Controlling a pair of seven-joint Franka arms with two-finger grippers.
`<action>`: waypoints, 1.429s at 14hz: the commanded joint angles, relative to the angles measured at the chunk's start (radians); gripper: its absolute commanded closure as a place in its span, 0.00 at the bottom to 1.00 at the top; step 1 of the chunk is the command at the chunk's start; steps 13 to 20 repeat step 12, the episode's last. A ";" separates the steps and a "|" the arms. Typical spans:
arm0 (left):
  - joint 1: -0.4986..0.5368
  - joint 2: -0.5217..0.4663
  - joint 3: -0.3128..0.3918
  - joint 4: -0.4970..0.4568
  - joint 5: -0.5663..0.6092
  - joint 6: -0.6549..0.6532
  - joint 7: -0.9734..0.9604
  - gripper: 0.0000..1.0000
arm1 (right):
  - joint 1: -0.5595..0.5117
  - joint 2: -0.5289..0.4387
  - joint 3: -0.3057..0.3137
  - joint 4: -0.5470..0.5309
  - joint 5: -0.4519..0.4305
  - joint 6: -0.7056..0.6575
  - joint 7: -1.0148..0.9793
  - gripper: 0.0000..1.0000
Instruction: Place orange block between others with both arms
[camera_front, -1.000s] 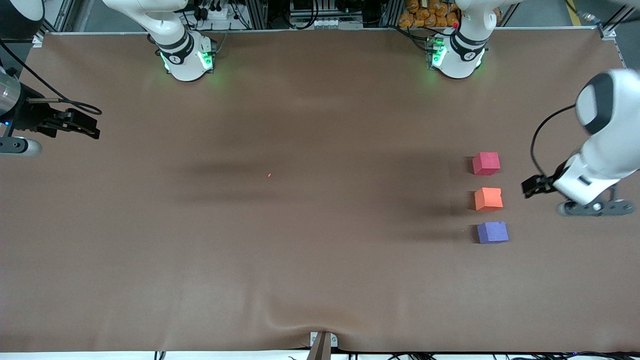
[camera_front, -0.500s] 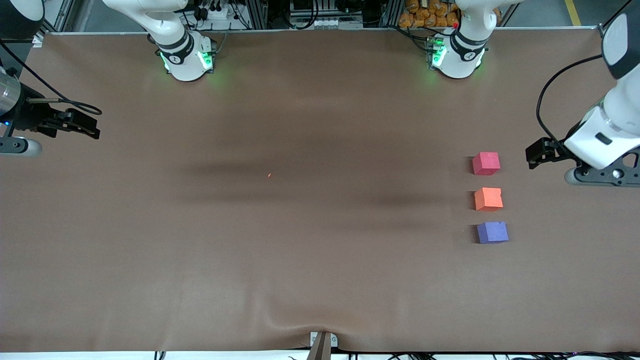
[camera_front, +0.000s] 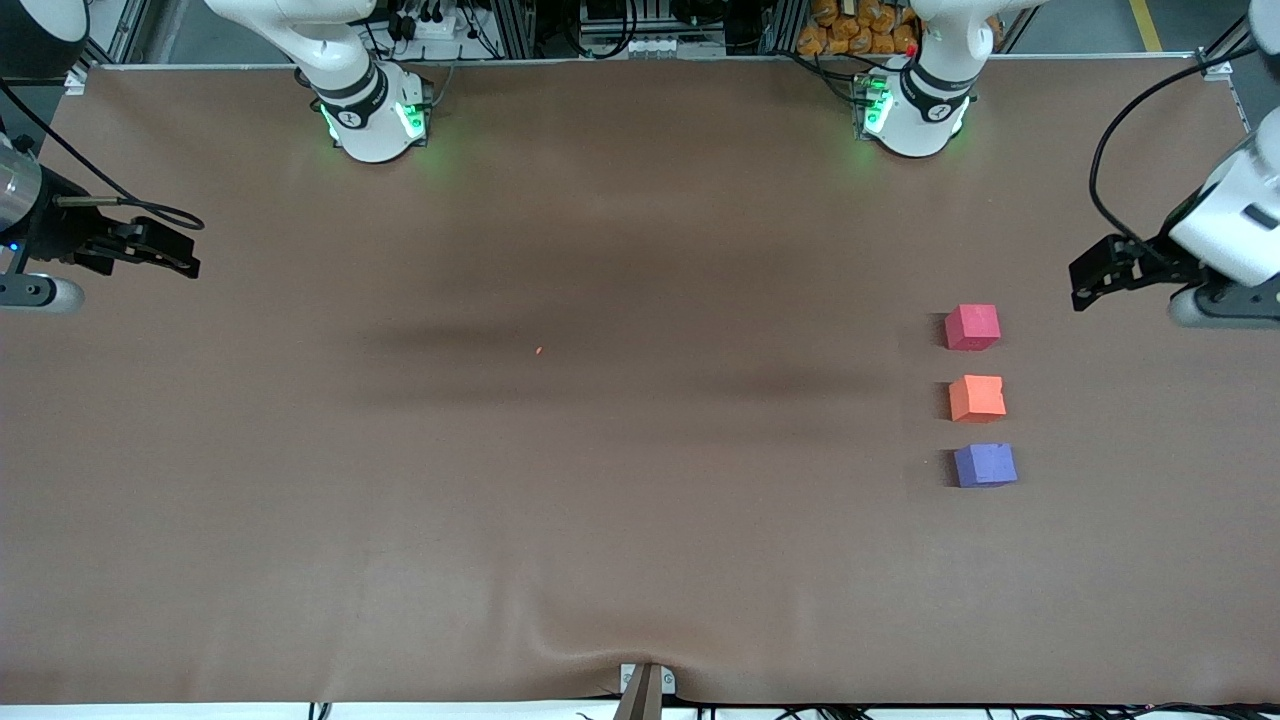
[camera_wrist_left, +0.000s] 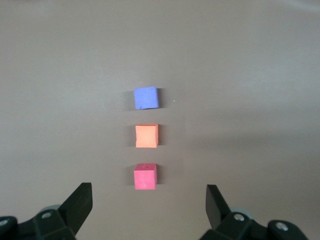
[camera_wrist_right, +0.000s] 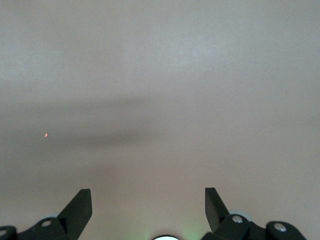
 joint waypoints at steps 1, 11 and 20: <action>-0.123 -0.073 0.161 -0.032 -0.037 -0.047 0.070 0.00 | -0.004 -0.020 0.006 -0.016 -0.010 0.002 -0.009 0.00; -0.240 -0.104 0.299 -0.054 -0.069 -0.113 0.083 0.00 | -0.004 -0.020 0.006 -0.016 -0.010 0.002 -0.009 0.00; -0.238 -0.105 0.299 -0.054 -0.069 -0.113 0.081 0.00 | -0.004 -0.018 0.006 -0.016 -0.010 0.002 -0.009 0.00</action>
